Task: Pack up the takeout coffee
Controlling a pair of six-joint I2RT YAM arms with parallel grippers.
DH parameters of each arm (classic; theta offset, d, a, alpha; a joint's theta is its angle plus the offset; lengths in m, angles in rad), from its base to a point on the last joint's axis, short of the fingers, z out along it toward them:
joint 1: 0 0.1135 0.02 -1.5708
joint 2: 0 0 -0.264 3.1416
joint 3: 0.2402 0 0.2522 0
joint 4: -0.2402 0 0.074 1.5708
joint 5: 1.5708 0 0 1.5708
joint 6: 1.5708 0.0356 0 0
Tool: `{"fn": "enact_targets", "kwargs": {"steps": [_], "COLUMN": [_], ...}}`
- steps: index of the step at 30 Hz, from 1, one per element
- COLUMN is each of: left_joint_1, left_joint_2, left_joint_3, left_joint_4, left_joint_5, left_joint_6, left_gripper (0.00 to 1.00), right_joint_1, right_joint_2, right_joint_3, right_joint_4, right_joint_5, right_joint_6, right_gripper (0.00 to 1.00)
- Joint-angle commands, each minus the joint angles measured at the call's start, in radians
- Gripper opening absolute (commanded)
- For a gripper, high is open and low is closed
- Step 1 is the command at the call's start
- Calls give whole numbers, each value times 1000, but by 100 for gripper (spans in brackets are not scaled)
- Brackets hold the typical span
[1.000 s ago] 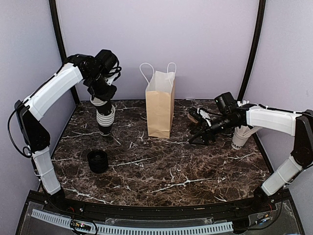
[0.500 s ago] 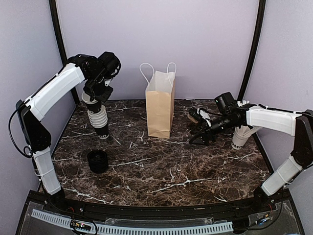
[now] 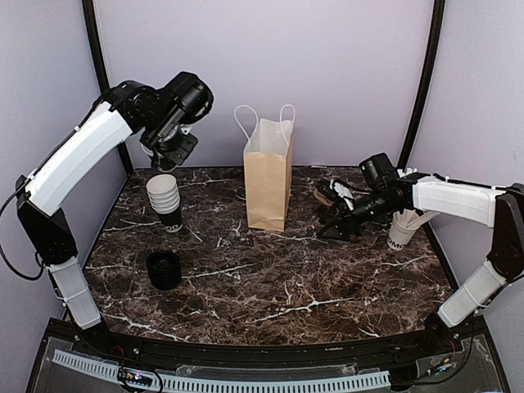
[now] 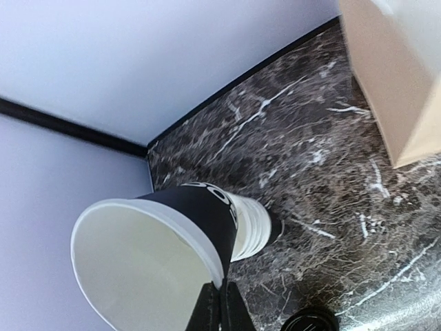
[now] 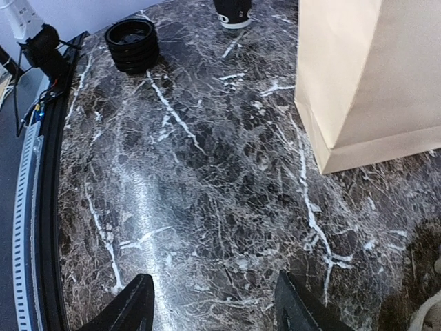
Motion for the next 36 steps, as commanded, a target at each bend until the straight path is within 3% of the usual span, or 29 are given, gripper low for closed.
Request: {"fn": "enact_targets", "kwargs": {"steps": [1, 5, 9, 13, 19, 27, 36], "left_joint_1": [-202, -327, -401, -467, -547, -550, -550], "left_joint_2": [6, 37, 41, 45, 99, 124, 171], "left_joint_3": [-60, -132, -151, -227, -311, -388, -405], "left_joint_4": [68, 64, 47, 86, 213, 356, 347], "left_joint_5": [-45, -54, 133, 422, 613, 613, 557], "left_joint_6": [125, 141, 106, 100, 121, 136, 163], "left_gripper": [0, 0, 0, 0, 0, 0, 0], "right_joint_1": [-17, -39, -67, -86, -93, -93, -93], "right_joint_2": [-15, -12, -26, -24, -18, -26, -17], "right_joint_3": [34, 45, 24, 29, 21, 0, -6], "right_joint_4": [61, 66, 85, 82, 110, 126, 129], "right_joint_5": [132, 182, 177, 175, 198, 177, 162], "right_joint_6": [88, 113, 113, 111, 137, 141, 141], "right_gripper": [60, 60, 60, 61, 61, 61, 61]}}
